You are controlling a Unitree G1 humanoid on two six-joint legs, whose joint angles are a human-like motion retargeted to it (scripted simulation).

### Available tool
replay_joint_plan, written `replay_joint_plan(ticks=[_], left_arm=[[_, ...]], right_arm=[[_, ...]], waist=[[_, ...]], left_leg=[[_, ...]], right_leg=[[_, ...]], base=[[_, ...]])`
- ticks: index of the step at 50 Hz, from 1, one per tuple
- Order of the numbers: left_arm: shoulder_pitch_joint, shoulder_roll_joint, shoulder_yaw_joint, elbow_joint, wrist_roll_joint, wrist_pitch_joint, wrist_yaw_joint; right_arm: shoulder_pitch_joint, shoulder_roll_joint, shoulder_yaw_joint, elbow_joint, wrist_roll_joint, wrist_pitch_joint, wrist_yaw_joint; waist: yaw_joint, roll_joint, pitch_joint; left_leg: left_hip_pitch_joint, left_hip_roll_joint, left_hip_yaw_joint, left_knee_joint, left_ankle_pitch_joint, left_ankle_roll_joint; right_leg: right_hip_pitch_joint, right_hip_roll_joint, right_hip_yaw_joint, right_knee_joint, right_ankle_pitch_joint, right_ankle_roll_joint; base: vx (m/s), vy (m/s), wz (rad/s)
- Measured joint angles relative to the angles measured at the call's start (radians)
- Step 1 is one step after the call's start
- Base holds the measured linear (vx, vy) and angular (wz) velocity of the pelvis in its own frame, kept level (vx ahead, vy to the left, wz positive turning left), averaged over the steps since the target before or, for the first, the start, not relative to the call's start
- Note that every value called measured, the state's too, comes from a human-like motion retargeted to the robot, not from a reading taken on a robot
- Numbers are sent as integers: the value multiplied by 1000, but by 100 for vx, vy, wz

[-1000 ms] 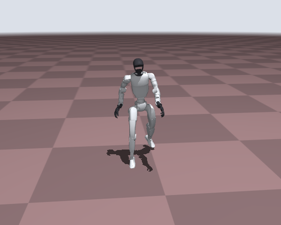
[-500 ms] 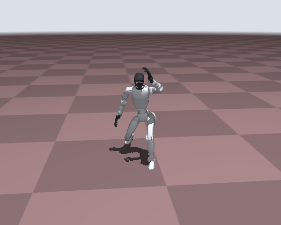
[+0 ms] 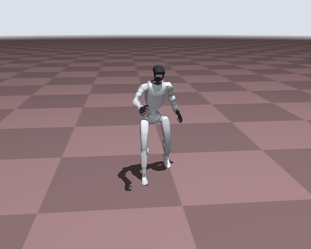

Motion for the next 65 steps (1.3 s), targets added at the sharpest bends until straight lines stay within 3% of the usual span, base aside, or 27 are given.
replay_joint_plan(ticks=[3, 4, 5, 7, 9, 12, 15, 17, 20, 22, 25, 27, 29, 32, 37, 40, 45, 50, 54, 56, 58, 60, 62, 63, 65], left_arm=[[92, -2, -75, -190, -230, 6, -32], [106, -1, -96, -229, -238, 7, -42], [114, -2, -109, -254, -218, 3, -48], [108, 0, -136, -272, -191, 23, -27], [63, -18, -186, -279, -206, 28, 10], [25, -87, -276, -298, -180, 18, -42], [12, -121, -330, -295, -116, -1, -103], [28, -125, -341, -281, -121, -40, -72], [84, -126, -335, -260, -146, -64, -80], [127, -117, -329, -244, -128, -70, -101], [182, -105, -332, -221, -127, -72, -108], [232, -93, -309, -215, -75, -62, -95], [237, -86, -305, -193, -112, -75, -102], [258, -78, -307, -178, -108, -83, -129], [268, -73, -320, -192, -98, -105, -156], [240, -78, -314, -202, -111, -97, -159], [61, -125, -273, -173, -210, -85, -16], [-296, -225, -320, -160, -294, -84, 240], [-697, -307, -282, -120, -354, -66, 360], [-913, -336, -256, -120, -404, -78, 399], [-1103, -339, -262, -148, -438, -105, 413], [-1253, -314, -294, -201, -456, -126, 396], [-1363, -269, -342, -251, -497, -142, 337], [-1415, -252, -359, -259, -539, -152, 295], [-1555, -225, -427, -229, -640, -168, 223]], right_arm=[[-123, -133, 47, 61, 127, 13, 3], [-148, -188, 38, 72, 176, -5, 7], [-169, -246, 20, 81, 221, -28, 16], [-219, -302, -26, 115, 279, -45, -6], [-290, -320, -36, 165, 295, -33, -15], [-348, -283, -63, 233, 367, -59, -26], [-333, -221, -68, 323, 438, -57, 49], [-304, -150, -97, 373, 597, -142, -16], [-246, -125, -125, 457, 652, -156, -45], [-219, -166, -132, 529, 519, -100, -69], [-182, -185, -189, 523, 671, -159, -34], [-149, -229, -229, 536, 620, -149, -42], [-166, -266, -181, 555, 573, -114, 10], [-182, -320, -138, 572, 503, -84, 36], [-165, -333, -123, 504, 479, -128, 36], [-103, -334, -117, 420, 432, -135, 61], [47, -331, -109, 222, 275, -123, 81], [240, -314, -125, 1, 245, -123, 146], [456, -192, -67, -18, 221, -75, 239], [588, -94, 4, 60, 185, -30, 283], [727, 36, 70, 199, 158, 6, 324], [873, 180, 77, 371, 183, 33, 357], [1018, 303, -17, 553, 271, 53, 383], [1080, 333, -68, 644, 316, 73, 414], [1172, 365, -153, 803, 317, 107, 491]], waist=[[-50, 45, 7], [-55, 72, 22], [-60, 107, 40], [-49, 197, 103], [-61, 284, 179], [-64, 344, 270], [-18, 345, 304], [-24, 334, 307], [-43, 340, 287], [-49, 347, 269], [-56, 363, 249], [-85, 340, 279], [-43, 367, 240], [-31, 374, 219], [-68, 369, 197], [-90, 372, 195], [-72, 400, 225], [-150, 426, 276], [-191, 431, 242], [-218, 411, 199], [-270, 367, 153], [-352, 297, 117], [-432, 209, 86], [-451, 170, 51], [-414, 125, 5]], left_leg=[[75, 41, -78, 52, 74, -14], [121, 77, -104, 23, 44, -14], [168, 128, -134, -12, -16, -14], [259, 281, -125, -65, -289, -3], [245, 400, -75, -39, -513, 59], [178, 454, -48, 8, -638, 108], [87, 432, -71, 58, -611, 85], [79, 407, -86, -7, -550, 69], [93, 384, -110, -118, -465, 51], [101, 371, -121, -154, -434, 52], [127, 364, -135, -199, -420, 46], [199, 322, -164, -222, -433, 52], [178, 353, -136, -229, -439, 47], [195, 344, -119, -244, -448, 44], [225, 318, -101, -317, -398, 33], [225, 313, -91, -322, -373, 26], [128, 386, -61, -50, -468, 18], [-75, 408, -126, 470, -634, 75], [62, 493, -22, 406, -706, 102], [160, 487, 38, 282, -643, 98], [241, 440, 54, 124, -470, 81], [291, 355, 12, -37, -171, 54], [346, 267, -29, -212, 155, -8], [348, 198, -20, -269, 252, -12], [313, 112, 33, -327, 252, -14]], right_leg=[[-137, -54, -4, -12, 185, 0], [-206, -78, -32, 102, 234, 0], [-286, -102, -70, 260, 263, 0], [-429, -111, -149, 605, 188, 0], [-500, -126, -194, 736, 178, -4], [-525, -132, -227, 706, 225, -28], [-509, -95, -227, 543, 316, -31], [-450, -105, -238, 422, 356, -15], [-361, -135, -269, 289, 396, -3], [-320, -157, -283, 245, 409, -2], [-272, -182, -304, 213, 420, 0], [-239, -264, -293, 314, 339, -17], [-243, -194, -302, 214, 422, 0], [-232, -183, -293, 169, 450, 0], [-180, -175, -292, 45, 491, 0], [-176, -153, -251, 20, 457, 0], [-341, 22, -37, 243, 373, 0], [-552, 7, 34, 657, 227, 0], [-640, 45, 4, 875, 132, 0], [-614, 64, -3, 868, 119, 0], [-524, 65, -10, 765, 144, 0], [-358, 44, -8, 548, 222, 0], [-123, 18, -33, 232, 359, 0], [-17, -3, -29, 51, 450, 0], [71, 14, -88, -77, 488, 0]], base=[[-2, 15, 201], [-5, 18, 187], [-11, 4, 159], [-25, -1, 107], [-40, 15, 99], [-41, 17, 30], [-28, 9, -18], [-10, 6, 66], [-1, 8, 94], [2, 11, 80], [5, 12, 68], [6, 13, 54], [-11, 8, -58], [-1, 11, -28], [3, 8, -2], [5, 3, -24], [2, -12, -90], [12, 3, -17], [33, -18, -58], [43, -16, -57], [44, -13, -9], [39, -15, 44], [32, -22, 41], [17, -21, -41], [2, -30, -139]])
